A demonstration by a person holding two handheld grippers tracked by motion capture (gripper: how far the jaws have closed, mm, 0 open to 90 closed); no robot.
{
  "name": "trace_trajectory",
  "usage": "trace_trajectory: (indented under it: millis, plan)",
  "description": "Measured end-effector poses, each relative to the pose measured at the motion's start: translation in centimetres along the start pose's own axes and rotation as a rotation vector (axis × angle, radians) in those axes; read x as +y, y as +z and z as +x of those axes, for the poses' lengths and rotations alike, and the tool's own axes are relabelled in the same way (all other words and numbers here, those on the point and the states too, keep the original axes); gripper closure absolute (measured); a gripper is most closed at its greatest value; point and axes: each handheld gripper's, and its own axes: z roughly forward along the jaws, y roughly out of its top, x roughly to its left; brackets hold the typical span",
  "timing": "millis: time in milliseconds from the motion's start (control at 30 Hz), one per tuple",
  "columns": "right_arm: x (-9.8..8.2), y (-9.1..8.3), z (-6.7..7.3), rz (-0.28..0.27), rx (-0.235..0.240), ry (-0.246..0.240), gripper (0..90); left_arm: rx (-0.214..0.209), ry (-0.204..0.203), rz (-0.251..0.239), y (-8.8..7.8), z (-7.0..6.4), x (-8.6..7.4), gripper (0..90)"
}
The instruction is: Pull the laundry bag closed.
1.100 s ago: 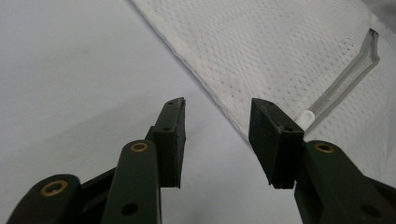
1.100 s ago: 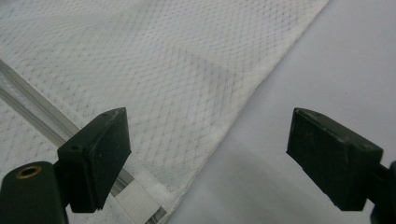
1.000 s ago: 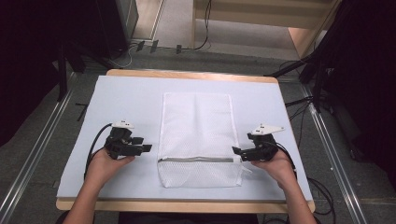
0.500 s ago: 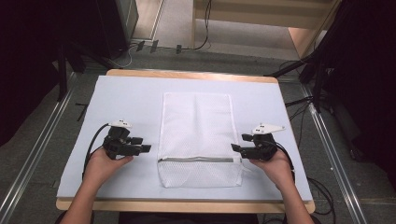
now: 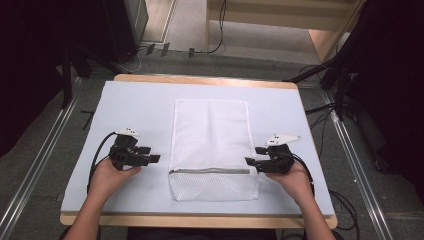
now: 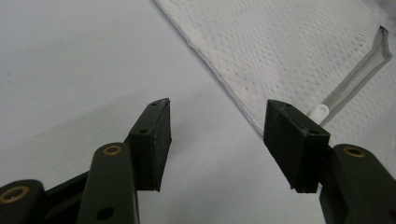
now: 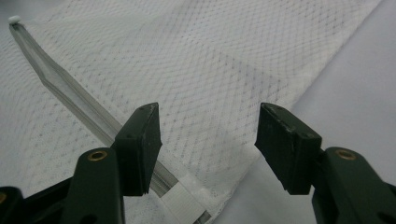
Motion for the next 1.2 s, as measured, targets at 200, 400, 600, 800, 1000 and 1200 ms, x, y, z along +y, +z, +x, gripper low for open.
trace_trajectory:
  millis: [200,400,600,800,1000,1200]
  plan:
    - [0.3,0.1,0.2,0.023,0.020,0.043,40.6,-0.013,0.006,-0.017,-0.1,0.0,0.0,41.5]
    - [0.4,0.1,0.5,0.011,0.022,0.031,42.5,-0.011,0.021,-0.007,-0.1,-0.2,0.1,42.1]
    - [0.7,-0.2,0.8,-0.011,0.024,0.034,46.9,-0.018,0.001,-0.005,0.0,-0.1,0.1,42.2]
    - [0.9,-0.2,1.4,-0.015,0.043,0.041,51.8,-0.043,-0.034,-0.001,-0.1,0.0,0.2,47.2]
    - [1.1,0.1,2.4,-0.011,0.057,0.024,54.5,-0.078,-0.005,-0.013,-0.6,-0.6,0.2,67.0]
    - [1.7,0.4,3.8,-0.021,0.071,0.009,59.3,-0.129,0.008,0.007,-0.5,-1.0,0.2,83.4]
